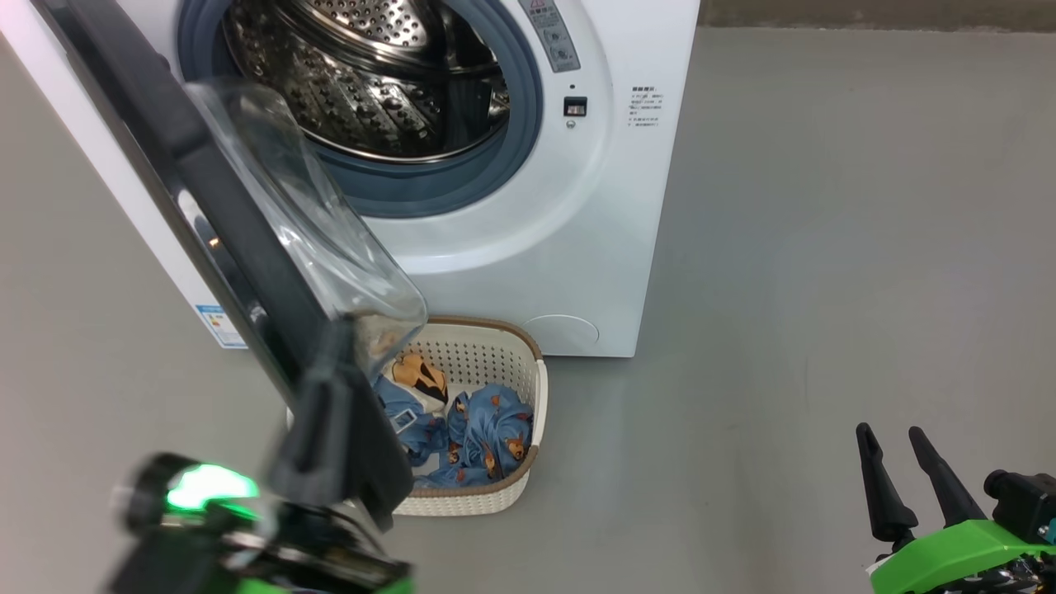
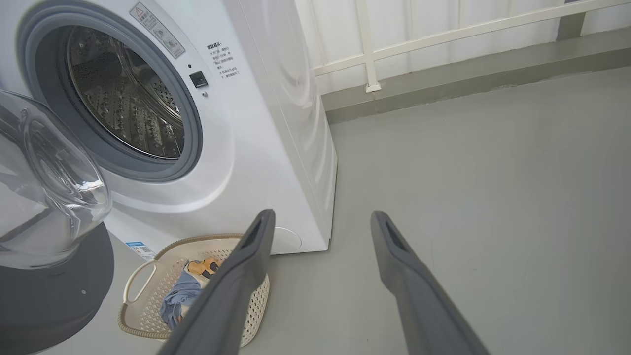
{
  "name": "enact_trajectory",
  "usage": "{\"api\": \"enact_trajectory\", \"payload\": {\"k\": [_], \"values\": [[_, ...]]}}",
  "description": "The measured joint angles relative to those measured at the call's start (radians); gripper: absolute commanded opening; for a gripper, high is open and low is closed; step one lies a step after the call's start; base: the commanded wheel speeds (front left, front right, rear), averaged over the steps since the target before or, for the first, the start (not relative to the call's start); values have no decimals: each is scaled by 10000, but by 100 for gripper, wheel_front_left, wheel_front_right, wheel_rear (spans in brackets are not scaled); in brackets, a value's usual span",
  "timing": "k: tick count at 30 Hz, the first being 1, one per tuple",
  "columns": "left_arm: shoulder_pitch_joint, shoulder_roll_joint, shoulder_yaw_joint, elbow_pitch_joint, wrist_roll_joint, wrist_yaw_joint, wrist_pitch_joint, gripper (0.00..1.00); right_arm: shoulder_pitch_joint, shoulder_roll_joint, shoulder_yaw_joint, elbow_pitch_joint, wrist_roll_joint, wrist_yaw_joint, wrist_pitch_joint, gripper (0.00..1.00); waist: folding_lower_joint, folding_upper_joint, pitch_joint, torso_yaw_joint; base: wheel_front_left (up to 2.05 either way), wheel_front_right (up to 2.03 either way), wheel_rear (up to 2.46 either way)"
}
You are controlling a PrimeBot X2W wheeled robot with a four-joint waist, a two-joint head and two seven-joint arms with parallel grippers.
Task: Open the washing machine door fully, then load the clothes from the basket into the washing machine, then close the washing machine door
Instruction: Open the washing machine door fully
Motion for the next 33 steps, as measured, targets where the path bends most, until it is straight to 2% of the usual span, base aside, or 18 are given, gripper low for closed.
{"api": "enact_trajectory", "payload": {"k": [3,5,9,17,22,33], "values": [[3,4,-888,570,-98,21,2,0,-1,-2,-2,-59,-79,0,2,100,-1,0,54,-1,0,0,0],[2,4,-1321,1074,-539,205,2,0,0,2,-6,-84,-107,0,0,100,-1,0,76,-5,0,0,0],[-5,12,-1691,2343,-610,370,4,0,-1,6,-17,-209,-410,0,0,100,-1,0,139,0,0,0,0],[-299,17,-1634,3730,-1014,675,4,0,-2,56,-224,-445,-667,0,0,100,0,1,242,47,0,0,0],[-488,15,-1523,4257,-1206,717,6,0,0,144,-368,-598,-828,0,0,100,-1,0,226,69,0,0,0],[-478,-58,-1154,4623,-1218,792,6,0,3,198,-539,-918,-1145,0,0,100,0,0,187,204,0,0,0]]}}
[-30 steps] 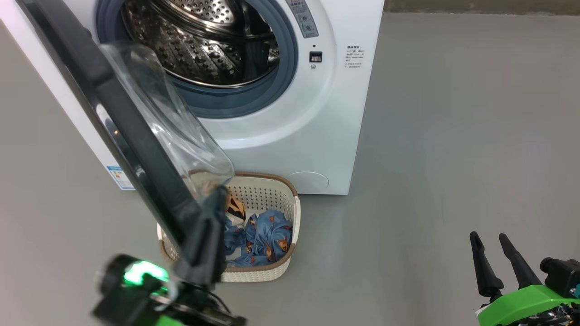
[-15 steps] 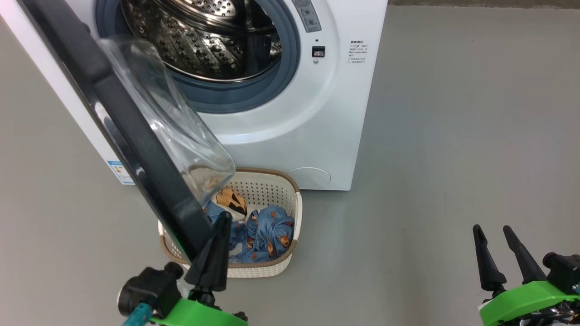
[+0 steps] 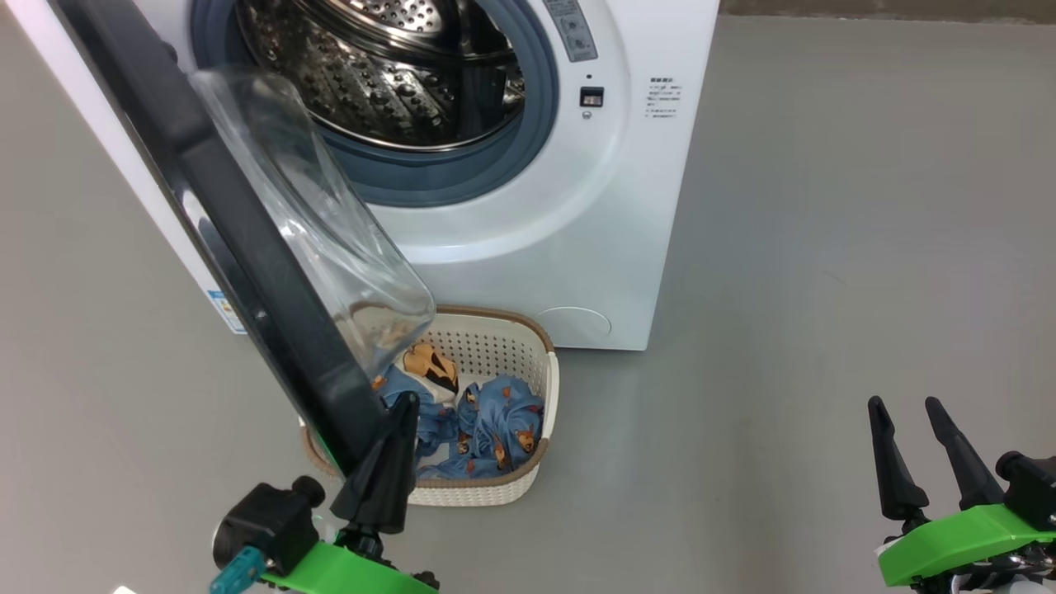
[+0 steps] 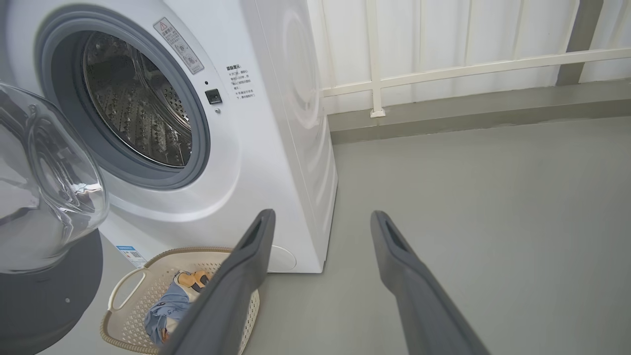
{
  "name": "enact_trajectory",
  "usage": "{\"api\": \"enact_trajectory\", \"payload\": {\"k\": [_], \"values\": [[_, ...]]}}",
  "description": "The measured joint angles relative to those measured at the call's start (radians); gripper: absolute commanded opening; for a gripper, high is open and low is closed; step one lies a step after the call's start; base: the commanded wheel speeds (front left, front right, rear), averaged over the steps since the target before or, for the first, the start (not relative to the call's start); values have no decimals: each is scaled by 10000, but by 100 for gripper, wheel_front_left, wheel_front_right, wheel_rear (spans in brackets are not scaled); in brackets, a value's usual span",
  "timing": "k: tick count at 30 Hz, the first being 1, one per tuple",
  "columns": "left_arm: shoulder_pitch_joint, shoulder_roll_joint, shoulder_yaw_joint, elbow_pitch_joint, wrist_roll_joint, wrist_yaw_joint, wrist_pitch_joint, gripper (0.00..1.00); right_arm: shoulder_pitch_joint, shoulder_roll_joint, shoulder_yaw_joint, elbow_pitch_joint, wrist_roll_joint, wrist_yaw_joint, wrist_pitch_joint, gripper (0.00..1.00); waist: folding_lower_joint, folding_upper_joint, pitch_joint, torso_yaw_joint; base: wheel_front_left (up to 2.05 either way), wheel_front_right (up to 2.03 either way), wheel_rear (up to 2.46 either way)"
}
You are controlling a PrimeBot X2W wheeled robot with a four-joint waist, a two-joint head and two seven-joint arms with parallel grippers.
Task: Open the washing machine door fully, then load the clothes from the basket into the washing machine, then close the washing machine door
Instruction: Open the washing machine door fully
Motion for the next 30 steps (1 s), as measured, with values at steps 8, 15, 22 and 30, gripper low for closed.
{"api": "enact_trajectory", "payload": {"k": [8,15,22,30], "values": [[118,-96,282,-8,21,-88,6,0,12,-10,-104,-125,-6,0,0,100,1,0,-42,402,0,0,0],[259,-117,416,-75,290,-203,-4,0,38,-17,-104,-151,-6,0,0,100,0,0,-29,865,0,0,0],[433,-142,698,-79,301,-213,-4,0,113,-35,-102,-153,-6,0,0,100,0,0,-73,1424,0,0,0],[850,-50,1484,-54,378,69,-2,0,252,-27,63,-148,-4,0,2,100,1,0,-194,2023,0,0,0]]}}
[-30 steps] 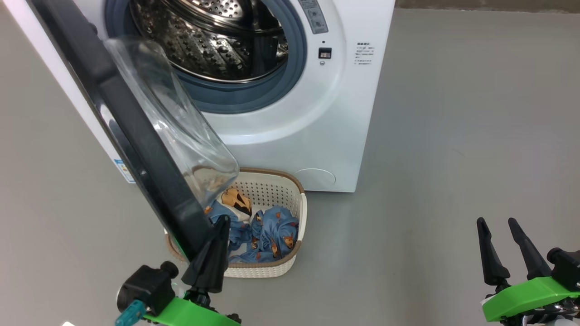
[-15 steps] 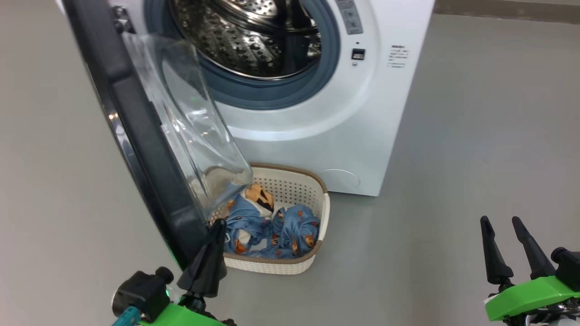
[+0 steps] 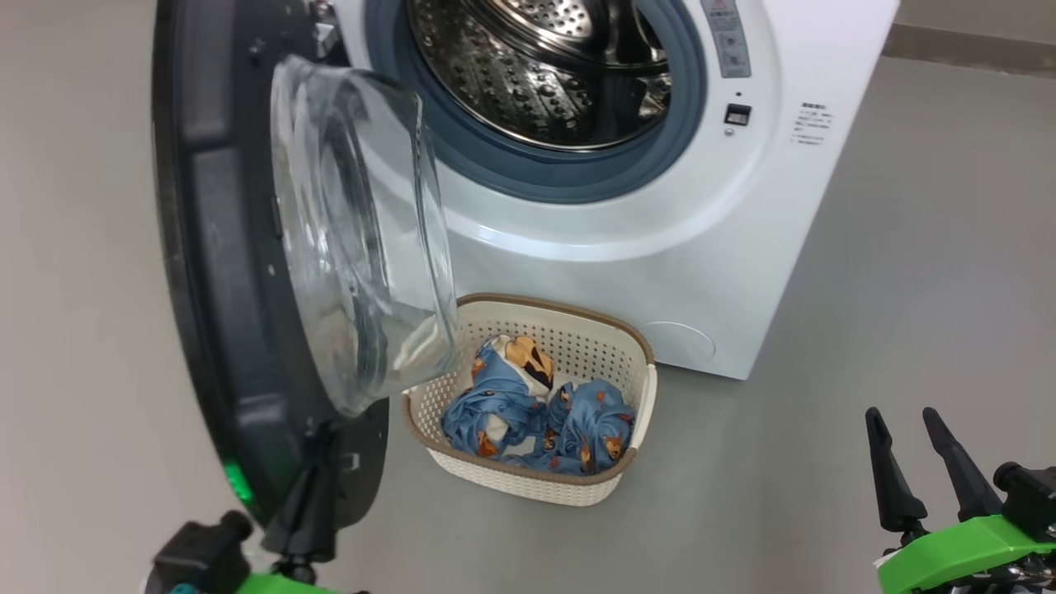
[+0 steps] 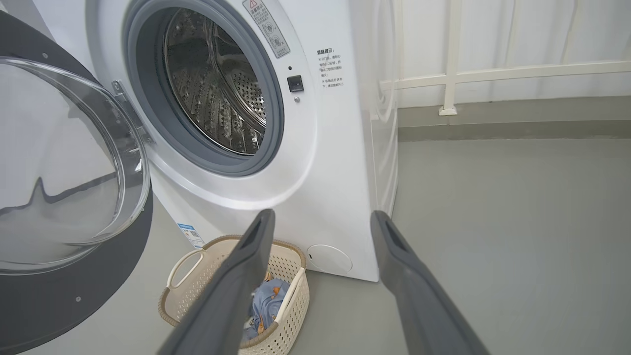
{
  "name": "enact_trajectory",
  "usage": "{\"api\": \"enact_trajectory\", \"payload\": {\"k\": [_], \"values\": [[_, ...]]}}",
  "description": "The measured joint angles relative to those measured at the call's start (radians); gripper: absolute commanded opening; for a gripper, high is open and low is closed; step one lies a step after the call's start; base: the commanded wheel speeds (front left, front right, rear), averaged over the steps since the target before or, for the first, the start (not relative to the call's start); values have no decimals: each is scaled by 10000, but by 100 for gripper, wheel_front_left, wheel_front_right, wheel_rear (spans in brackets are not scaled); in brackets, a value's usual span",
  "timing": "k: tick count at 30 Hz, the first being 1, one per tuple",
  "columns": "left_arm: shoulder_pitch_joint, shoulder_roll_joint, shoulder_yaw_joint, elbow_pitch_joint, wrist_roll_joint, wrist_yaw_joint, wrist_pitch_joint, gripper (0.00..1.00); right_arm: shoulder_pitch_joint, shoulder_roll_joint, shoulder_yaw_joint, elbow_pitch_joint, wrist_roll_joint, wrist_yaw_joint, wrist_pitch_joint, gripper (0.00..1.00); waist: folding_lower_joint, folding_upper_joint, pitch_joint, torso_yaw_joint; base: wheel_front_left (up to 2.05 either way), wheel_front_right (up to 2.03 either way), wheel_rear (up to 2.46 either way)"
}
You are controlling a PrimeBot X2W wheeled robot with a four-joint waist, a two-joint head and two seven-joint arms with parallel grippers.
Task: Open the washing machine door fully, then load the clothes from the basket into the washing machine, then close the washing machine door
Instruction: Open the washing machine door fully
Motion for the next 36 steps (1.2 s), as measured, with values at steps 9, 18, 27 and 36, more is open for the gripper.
{"api": "enact_trajectory", "payload": {"k": [9,18,27,36], "values": [[81,414,1358,247,-100,84,12,0,128,19,65,0,2,0,-2,100,0,0,-94,354,0,0,0],[-825,825,2499,1223,-82,-84,12,0,175,17,176,-6,4,0,-2,100,0,0,90,302,0,0,0],[-1901,1120,3618,2291,58,-171,12,0,131,-13,146,-27,4,0,-2,100,0,0,498,219,0,0,0],[-3139,1578,4719,3682,543,-247,10,0,-80,-171,33,-144,-2,0,-2,100,0,0,1007,146,0,0,0]]}}
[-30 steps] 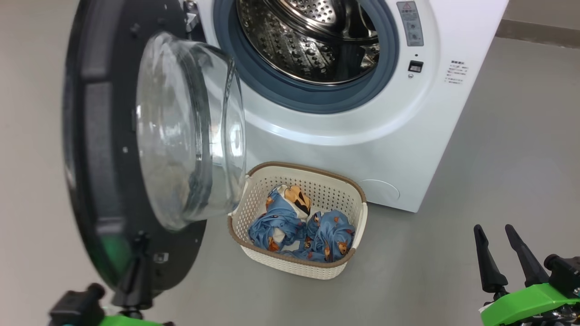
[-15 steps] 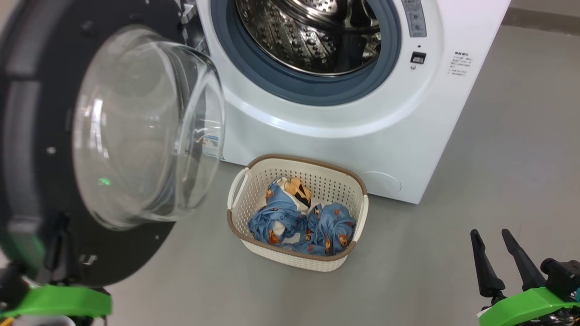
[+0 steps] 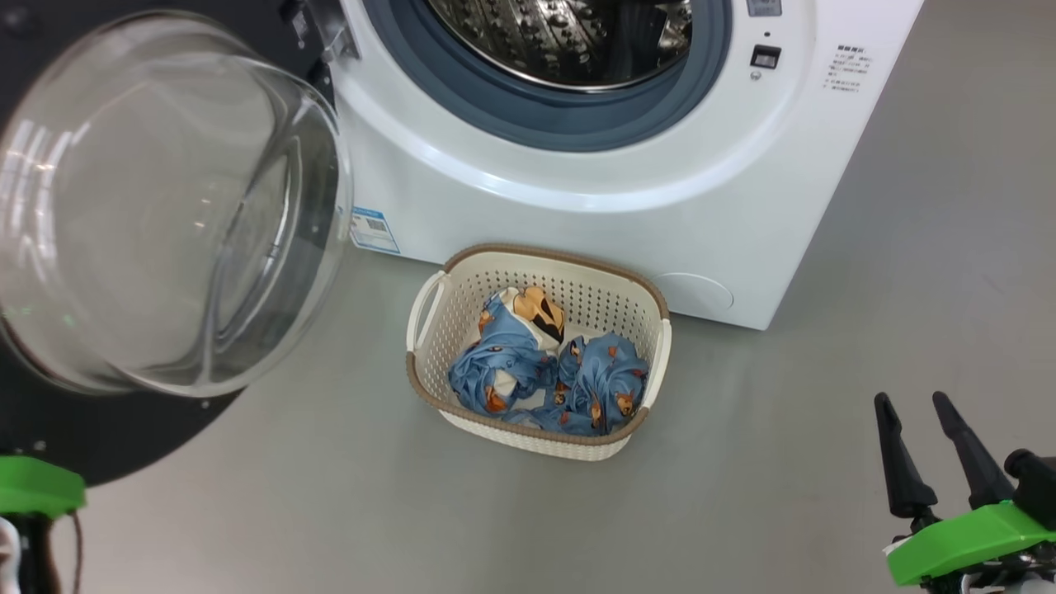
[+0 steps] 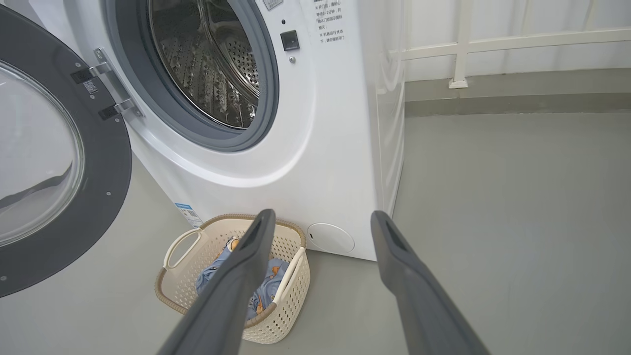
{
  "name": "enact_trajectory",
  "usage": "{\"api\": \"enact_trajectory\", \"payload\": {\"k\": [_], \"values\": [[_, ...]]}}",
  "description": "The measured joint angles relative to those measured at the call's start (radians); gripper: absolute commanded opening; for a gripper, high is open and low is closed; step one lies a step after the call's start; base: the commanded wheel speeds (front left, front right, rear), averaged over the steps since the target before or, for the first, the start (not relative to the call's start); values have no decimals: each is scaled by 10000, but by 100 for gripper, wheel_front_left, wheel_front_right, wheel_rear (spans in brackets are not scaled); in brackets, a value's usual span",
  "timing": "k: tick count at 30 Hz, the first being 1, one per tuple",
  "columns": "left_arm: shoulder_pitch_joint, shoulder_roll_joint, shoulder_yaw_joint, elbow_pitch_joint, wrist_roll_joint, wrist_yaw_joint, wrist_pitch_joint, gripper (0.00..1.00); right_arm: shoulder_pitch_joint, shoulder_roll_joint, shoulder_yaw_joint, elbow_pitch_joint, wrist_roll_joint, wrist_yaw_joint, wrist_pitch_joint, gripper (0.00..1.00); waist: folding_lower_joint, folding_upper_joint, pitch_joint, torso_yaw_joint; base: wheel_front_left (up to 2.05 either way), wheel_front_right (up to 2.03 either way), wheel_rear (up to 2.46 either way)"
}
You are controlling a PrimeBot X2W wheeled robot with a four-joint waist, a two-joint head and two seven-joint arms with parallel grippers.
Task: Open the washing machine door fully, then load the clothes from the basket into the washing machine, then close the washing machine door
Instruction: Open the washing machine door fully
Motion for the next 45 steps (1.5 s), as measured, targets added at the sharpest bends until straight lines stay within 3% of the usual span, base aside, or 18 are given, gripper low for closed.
{"api": "enact_trajectory", "payload": {"k": [16,28,38,45], "values": [[-1782,681,1534,2307,897,-159,-12,0,-375,-205,-12,-146,-86,0,0,100,0,0,629,-178,0,0,0],[-2616,1108,1893,3505,1509,-180,-10,0,-657,-307,75,-159,-163,0,0,100,0,0,890,-295,0,0,0],[-2453,1137,2151,3540,1662,-468,-8,0,-641,-130,253,21,-163,0,0,100,0,0,299,-357,0,0,0],[-1046,920,2255,2625,1375,-614,-8,0,-342,77,347,134,-155,0,0,100,0,0,-352,-463,0,0,0]]}}
